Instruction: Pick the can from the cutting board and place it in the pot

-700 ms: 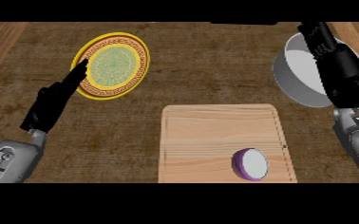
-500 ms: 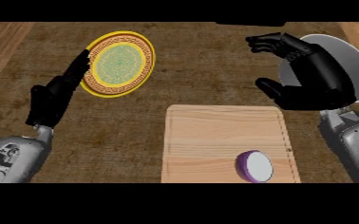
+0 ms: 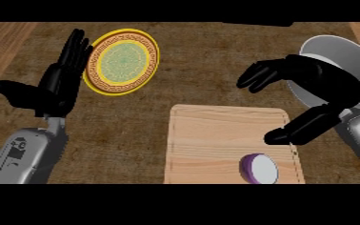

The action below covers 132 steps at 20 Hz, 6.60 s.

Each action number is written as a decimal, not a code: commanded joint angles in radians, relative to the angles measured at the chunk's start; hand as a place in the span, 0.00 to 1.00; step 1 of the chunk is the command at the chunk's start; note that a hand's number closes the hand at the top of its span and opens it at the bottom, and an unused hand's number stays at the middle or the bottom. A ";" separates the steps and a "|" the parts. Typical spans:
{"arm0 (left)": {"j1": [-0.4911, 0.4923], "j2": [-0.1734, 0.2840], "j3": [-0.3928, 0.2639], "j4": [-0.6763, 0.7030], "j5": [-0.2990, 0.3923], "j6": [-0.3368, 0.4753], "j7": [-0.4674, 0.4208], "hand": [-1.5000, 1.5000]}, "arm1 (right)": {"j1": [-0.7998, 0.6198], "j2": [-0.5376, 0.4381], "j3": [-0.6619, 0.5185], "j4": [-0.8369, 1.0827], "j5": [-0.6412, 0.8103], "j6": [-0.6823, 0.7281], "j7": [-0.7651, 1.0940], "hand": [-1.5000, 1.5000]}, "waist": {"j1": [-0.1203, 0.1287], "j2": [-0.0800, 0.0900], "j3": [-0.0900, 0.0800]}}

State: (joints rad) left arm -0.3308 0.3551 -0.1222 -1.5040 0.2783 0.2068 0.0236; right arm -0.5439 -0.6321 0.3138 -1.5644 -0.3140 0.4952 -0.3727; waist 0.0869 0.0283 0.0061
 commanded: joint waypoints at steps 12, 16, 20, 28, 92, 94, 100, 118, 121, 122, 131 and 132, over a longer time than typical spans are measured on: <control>0.019 0.002 0.071 -0.010 0.039 -0.004 -0.017 0.50 | -0.074 -0.300 0.154 0.099 0.497 0.131 -0.617 0.00 | -0.031 -0.016 -0.003; 0.006 -0.021 0.063 -0.006 -0.005 0.053 -0.004 0.50 | -0.053 -0.327 0.221 0.072 0.559 0.051 -0.692 0.00 | -0.070 -0.024 -0.004; 0.073 -0.016 0.070 -0.025 0.001 0.016 -0.038 0.50 | -0.066 -0.314 0.306 0.043 0.646 0.002 -0.623 0.00 | -0.073 -0.028 -0.006; 0.045 0.000 0.108 -0.031 0.006 -0.005 0.010 0.50 | -0.013 -0.251 0.411 0.092 0.778 -0.079 -0.577 0.00 | -0.081 -0.028 -0.006; 0.120 -0.102 0.238 -0.039 -0.103 -0.062 0.019 0.50 | 0.540 0.333 0.173 -0.101 1.287 -0.432 0.069 1.00 | -0.167 -0.050 -0.010; 0.094 -0.095 0.230 -0.067 -0.122 -0.043 0.041 0.50 | 0.554 0.411 0.156 -0.190 1.310 -0.461 0.199 1.00 | -0.161 -0.052 -0.009; 0.099 -0.098 0.239 -0.044 -0.098 -0.074 0.015 0.50 | 0.572 0.466 0.041 -0.497 1.411 -0.469 0.491 1.00 | -0.140 -0.041 -0.009; 0.053 -0.160 0.181 -0.020 -0.157 -0.059 0.007 0.50 | 0.318 0.208 -0.654 -0.340 1.096 -0.322 0.502 1.00 | -0.083 -0.025 -0.006; 0.061 -0.125 0.214 -0.041 -0.111 -0.113 0.027 0.50 | 0.353 0.148 -0.742 -0.196 1.048 -0.366 0.346 1.00 | -0.084 -0.027 -0.005; 0.082 -0.173 0.175 -0.049 -0.153 -0.068 -0.008 0.50 | 0.314 0.133 -0.791 -0.101 1.006 -0.397 0.301 1.00 | -0.081 -0.025 -0.005; 0.005 -0.141 0.214 -0.015 -0.146 -0.083 0.051 0.50 | 0.107 -0.002 -0.802 0.427 1.006 -0.492 0.028 1.00 | -0.075 -0.023 -0.005; 0.064 -0.166 0.194 -0.042 -0.137 -0.097 0.029 0.50 | 0.112 -0.015 -0.822 0.502 1.011 -0.537 -0.039 1.00 | -0.071 -0.023 -0.005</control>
State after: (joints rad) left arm -0.2799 0.2050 0.0785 -1.5482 0.1419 0.1148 0.0575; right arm -0.3651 -0.6001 -0.4921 -1.2866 0.6932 0.0266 -0.2764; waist 0.0113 0.0038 0.0009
